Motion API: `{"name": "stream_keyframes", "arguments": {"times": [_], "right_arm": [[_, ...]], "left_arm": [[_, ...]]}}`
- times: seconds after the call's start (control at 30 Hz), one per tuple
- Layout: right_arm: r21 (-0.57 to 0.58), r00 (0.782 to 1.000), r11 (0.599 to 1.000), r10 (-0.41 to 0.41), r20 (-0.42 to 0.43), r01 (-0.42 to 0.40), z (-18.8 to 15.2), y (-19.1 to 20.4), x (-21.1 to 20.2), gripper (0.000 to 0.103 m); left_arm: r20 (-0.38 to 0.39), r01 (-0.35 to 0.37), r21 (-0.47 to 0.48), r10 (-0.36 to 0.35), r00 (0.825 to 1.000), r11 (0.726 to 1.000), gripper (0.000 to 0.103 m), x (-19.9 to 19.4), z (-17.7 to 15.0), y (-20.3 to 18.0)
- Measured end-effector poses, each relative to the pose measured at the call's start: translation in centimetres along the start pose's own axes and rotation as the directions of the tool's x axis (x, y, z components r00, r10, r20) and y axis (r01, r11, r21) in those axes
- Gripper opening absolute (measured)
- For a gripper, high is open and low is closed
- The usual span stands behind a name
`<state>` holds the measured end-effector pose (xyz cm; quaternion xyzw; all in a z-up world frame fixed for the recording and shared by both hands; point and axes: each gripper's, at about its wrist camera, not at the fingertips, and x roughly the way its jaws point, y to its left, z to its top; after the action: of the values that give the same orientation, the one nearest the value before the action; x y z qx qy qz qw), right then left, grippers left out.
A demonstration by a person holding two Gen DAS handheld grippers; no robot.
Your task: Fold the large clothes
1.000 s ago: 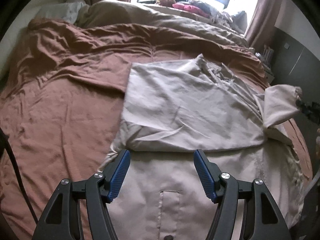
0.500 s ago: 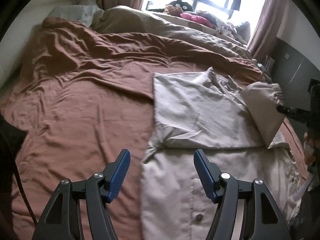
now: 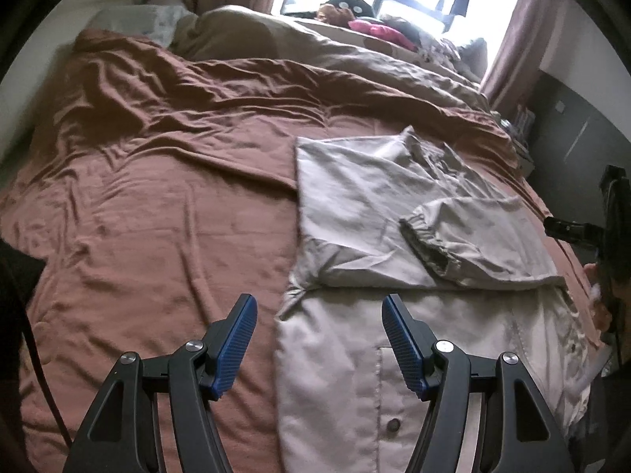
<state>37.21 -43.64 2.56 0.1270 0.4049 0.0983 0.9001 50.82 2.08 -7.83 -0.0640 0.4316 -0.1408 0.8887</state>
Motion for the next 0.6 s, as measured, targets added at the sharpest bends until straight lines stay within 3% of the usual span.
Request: {"name": "stream_keyframes", "arguments": {"times": [0.27, 0.6], "right_arm": [[0.088, 0.987, 0.983, -0.160, 0.000, 0.160, -3.1, -8.0, -2.8, 0.069], [0.175, 0.931, 0.914, -0.359, -0.074, 0.366, -7.4, -17.0, -5.1, 0.069]], "left_arm": [[-0.046, 0.059, 0.037, -0.057, 0.997, 0.998, 0.067, 3.8, 0.8, -5.3], [-0.124, 0.085, 0.128, -0.069, 0.990, 0.988, 0.067, 10.3, 1.9, -12.8]]}}
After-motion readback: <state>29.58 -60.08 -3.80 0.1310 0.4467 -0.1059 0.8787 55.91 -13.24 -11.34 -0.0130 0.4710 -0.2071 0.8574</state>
